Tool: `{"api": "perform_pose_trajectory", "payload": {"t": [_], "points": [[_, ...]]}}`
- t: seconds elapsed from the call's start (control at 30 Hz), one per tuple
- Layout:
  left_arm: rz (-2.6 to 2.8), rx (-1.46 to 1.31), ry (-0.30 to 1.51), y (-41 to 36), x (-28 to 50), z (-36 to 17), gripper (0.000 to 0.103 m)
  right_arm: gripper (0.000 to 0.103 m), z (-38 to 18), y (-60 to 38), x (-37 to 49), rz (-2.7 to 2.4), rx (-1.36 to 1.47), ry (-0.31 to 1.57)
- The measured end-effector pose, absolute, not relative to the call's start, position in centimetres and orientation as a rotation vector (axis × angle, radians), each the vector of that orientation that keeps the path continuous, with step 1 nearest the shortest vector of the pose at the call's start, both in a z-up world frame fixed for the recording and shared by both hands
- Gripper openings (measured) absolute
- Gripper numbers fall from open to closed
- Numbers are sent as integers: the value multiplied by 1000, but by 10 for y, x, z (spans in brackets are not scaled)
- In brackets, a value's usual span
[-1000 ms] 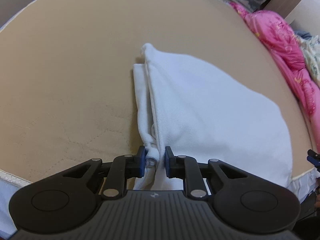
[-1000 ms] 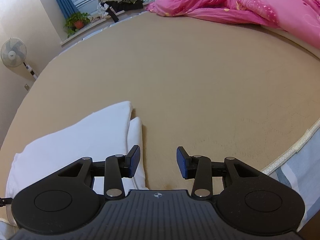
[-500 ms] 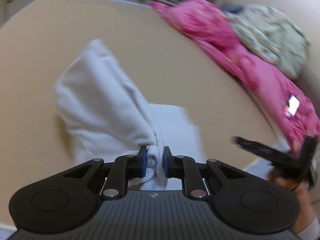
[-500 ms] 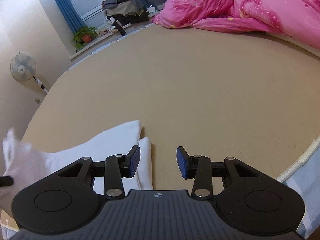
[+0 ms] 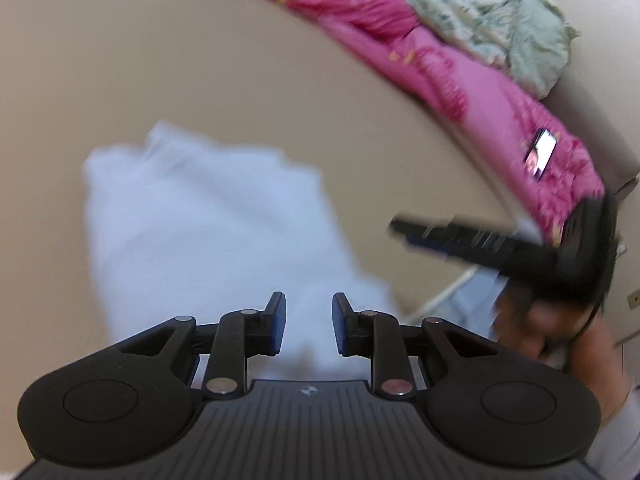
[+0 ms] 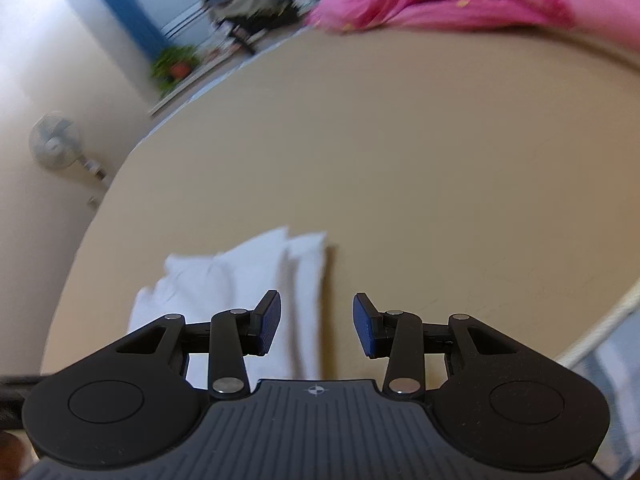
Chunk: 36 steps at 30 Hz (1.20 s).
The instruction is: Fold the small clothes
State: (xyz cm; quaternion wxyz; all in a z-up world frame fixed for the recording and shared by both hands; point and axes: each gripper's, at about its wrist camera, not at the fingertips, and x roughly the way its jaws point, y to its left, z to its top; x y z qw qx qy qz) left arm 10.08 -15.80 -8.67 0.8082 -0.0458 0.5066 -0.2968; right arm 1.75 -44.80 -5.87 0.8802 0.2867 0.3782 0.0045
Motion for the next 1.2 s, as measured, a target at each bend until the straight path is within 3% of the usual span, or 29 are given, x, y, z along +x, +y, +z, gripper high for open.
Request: {"api": "perform_pose_trajectory", "payload": {"t": [0.1,0.17,0.23,0.3,0.33,0.37,0.5,0.6,0.7,0.8,0.87,0.9,1.0,1.07,1.2], "points": [[-612,-58,1196,-132,96,-129,26,42,-72,-435,31,123,607,896],[-553,4,1271,-132,93,-161,17,42,-83,-418,37,178,558,1003],[-584,4,1229,-129,88,-152,20,42,-90,-401,40,179,449,1080],[-616,-33,1180,-120,86,-133,24,33,-89,-394,37,181,393,1063],[-626,-57,1138,-112,85,-123,28,19,-86,-395,35,196,392,1041],[-617,-67,1105,-105,85,-117,31,15,-84,-398,33,206,405,1013],[-560,-89,1086,-88,87,-123,31,11,-73,-423,14,239,541,915],[-540,-38,1154,-96,84,-149,30,11,-84,-439,6,164,576,966],[-554,136,1092,-114,67,-149,32,14,-106,-423,13,145,455,1103],[-584,122,1078,-114,69,-134,45,29,-92,-428,11,111,463,995],[-568,88,1057,-109,75,-126,54,49,-83,-444,10,62,571,904],[-550,66,1041,-102,81,-122,55,53,-82,-449,12,30,609,878],[-483,-60,1025,-91,110,-115,70,55,-84,-448,33,-3,641,865],[-438,-191,1027,-77,134,-114,77,62,-89,-442,47,12,617,877],[-433,-466,1111,-62,181,-134,79,63,-105,-429,79,-9,602,945]]}}
